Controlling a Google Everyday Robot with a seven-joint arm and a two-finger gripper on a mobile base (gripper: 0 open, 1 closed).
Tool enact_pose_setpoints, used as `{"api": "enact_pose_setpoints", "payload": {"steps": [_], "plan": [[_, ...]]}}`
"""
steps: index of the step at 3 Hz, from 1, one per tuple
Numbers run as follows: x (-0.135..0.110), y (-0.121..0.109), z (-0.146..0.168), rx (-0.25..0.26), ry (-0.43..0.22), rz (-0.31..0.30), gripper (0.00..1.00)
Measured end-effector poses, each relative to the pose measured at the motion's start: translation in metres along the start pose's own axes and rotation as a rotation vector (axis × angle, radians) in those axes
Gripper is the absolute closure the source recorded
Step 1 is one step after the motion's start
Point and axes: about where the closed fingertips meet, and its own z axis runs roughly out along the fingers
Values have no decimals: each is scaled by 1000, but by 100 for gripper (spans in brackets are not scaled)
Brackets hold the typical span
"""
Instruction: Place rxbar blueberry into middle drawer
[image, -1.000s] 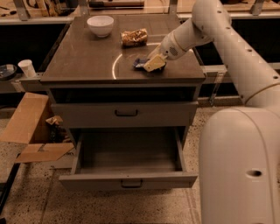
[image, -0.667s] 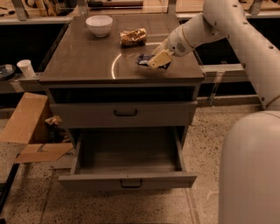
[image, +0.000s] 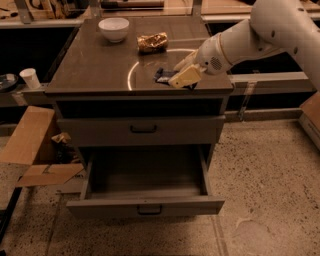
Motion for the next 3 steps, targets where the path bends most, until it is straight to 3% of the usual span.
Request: {"api": "enact_pose_setpoints", "payload": {"steps": [2, 3], "plan": [[7, 8, 16, -36, 16, 4, 100], [27, 27, 30, -50, 39, 6, 100]]}}
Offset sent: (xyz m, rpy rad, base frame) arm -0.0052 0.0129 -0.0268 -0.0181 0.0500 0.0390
